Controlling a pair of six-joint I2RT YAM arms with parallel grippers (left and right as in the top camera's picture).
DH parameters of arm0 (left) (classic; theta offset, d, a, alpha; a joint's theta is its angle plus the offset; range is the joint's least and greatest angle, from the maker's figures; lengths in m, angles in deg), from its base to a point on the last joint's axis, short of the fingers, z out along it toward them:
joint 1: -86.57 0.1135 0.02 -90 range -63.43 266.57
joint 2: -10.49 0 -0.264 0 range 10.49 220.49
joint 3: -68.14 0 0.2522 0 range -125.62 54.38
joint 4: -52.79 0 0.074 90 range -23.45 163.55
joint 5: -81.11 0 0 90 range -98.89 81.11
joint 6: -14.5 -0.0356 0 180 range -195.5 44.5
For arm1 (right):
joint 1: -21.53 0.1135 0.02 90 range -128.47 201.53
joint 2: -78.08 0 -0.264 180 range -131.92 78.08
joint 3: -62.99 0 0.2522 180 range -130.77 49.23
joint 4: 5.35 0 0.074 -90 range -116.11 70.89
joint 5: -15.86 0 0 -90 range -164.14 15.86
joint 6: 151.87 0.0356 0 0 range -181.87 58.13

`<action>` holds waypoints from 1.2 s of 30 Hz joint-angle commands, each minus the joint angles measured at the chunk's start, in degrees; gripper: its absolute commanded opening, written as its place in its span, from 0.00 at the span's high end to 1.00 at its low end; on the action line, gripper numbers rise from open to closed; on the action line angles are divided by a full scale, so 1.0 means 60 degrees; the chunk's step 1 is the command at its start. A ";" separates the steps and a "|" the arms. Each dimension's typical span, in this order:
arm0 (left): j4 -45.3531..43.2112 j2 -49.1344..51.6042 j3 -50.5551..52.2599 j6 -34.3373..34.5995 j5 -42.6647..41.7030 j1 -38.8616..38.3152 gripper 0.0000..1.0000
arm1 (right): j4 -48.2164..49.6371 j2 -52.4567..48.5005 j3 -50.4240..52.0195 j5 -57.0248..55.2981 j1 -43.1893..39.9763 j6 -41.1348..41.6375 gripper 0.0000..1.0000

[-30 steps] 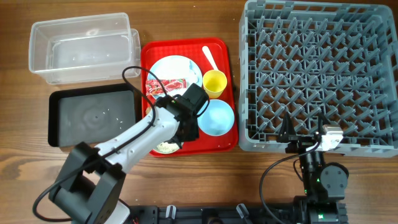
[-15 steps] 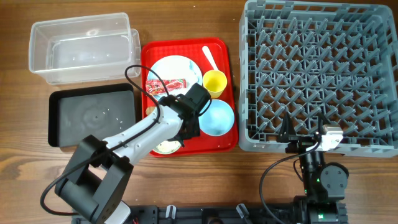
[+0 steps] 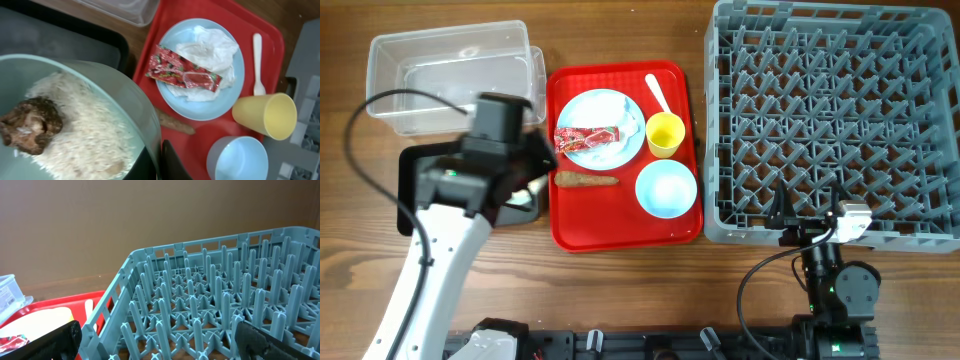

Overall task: Sort waste into correct bins and load items into the dishwasher rack
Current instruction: 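Carry the bowl over the black tray and tip rice out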

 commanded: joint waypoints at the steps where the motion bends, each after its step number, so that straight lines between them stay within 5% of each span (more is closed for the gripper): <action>1: -0.0244 0.0390 0.0018 -0.1643 -0.2688 0.3464 0.96 | 0.0018 0.0040 0.0015 0.0146 -0.0047 0.0069 0.00; 5: -0.0943 0.1672 0.0018 -0.2565 -0.5286 0.6273 0.96 | 0.0018 0.0040 0.0015 0.0146 -0.0047 0.0069 0.00; 10: -0.1530 0.3333 0.0018 -0.3275 -0.7807 0.7686 0.96 | 0.0018 0.0040 0.0015 0.0149 -0.0047 0.0073 0.00; 13: -0.1701 0.4003 0.0018 -0.3355 -0.7963 0.7756 0.96 | 0.0018 0.0040 0.0015 0.0149 -0.0047 0.0069 0.00; 20: -0.1348 0.4364 0.0022 -0.5115 -1.0805 0.7777 0.96 | 0.0018 0.0040 0.0015 0.0149 -0.0047 0.0073 0.00; 26: -0.0878 0.4368 0.0076 -0.5756 -1.1176 0.8062 0.96 | 0.0018 0.0040 0.0015 0.0149 -0.0047 0.0069 0.00; 36: -0.0667 0.4368 0.1075 -0.7493 -1.3763 0.9639 0.96 | 0.0018 0.0040 0.0015 0.0149 -0.0047 0.0069 0.00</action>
